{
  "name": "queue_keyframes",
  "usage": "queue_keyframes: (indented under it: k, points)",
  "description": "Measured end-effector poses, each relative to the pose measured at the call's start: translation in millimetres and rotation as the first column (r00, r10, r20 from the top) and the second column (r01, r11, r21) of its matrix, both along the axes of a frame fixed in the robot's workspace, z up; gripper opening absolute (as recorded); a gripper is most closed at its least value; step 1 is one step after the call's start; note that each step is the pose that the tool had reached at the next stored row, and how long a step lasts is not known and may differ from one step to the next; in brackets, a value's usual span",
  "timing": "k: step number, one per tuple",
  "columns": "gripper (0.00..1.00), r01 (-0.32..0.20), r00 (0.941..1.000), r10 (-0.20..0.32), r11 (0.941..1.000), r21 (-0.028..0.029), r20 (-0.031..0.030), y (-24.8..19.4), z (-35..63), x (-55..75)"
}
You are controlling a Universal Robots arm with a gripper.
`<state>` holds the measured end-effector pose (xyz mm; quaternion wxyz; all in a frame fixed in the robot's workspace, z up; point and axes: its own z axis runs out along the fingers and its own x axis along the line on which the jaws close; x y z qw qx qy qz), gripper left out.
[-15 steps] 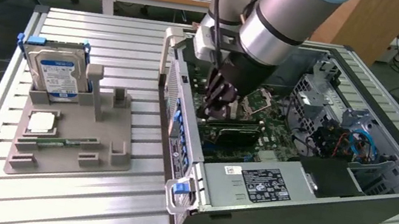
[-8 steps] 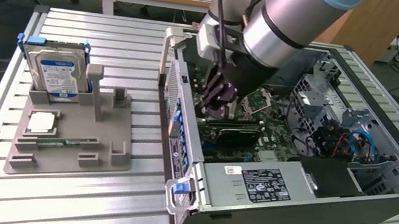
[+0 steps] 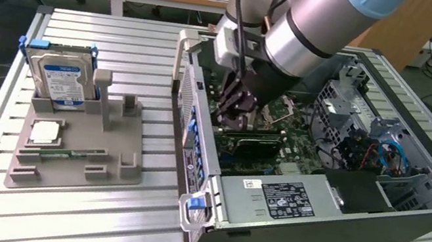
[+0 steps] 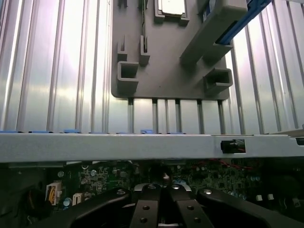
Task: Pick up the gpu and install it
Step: 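Press down on the gpu until it lock into place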
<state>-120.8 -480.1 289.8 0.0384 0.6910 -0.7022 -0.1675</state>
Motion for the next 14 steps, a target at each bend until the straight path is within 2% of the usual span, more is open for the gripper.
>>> queue_keyframes:
  k: [3,5,6,8,9,11,14]
  points:
    - [0.1,0.0,1.0,0.0,1.0,0.0011,-0.0007,-3.6,-0.6,0.4]
    - [0.1,0.0,1.0,0.0,1.0,0.0009,-0.0005,-4.1,-1.8,0.4]
    - [0.1,0.0,1.0,0.0,1.0,-0.0022,-0.0007,-4.2,-2.4,0.4]
    - [0.1,0.0,1.0,0.0,0.9998,-0.0175,-0.0007,-4.0,-3.6,0.3]
    - [0.1,0.0,1.0,0.0,0.9998,-0.0199,-0.0008,-4.0,-4.0,0.4]
    - [0.1,0.0,1.0,0.0,0.9998,-0.0199,-0.0008,-3.6,-4.4,0.4]
    - [0.1,0.0,1.0,0.0,0.9998,-0.0198,-0.0007,0.1,-4.4,0.4]
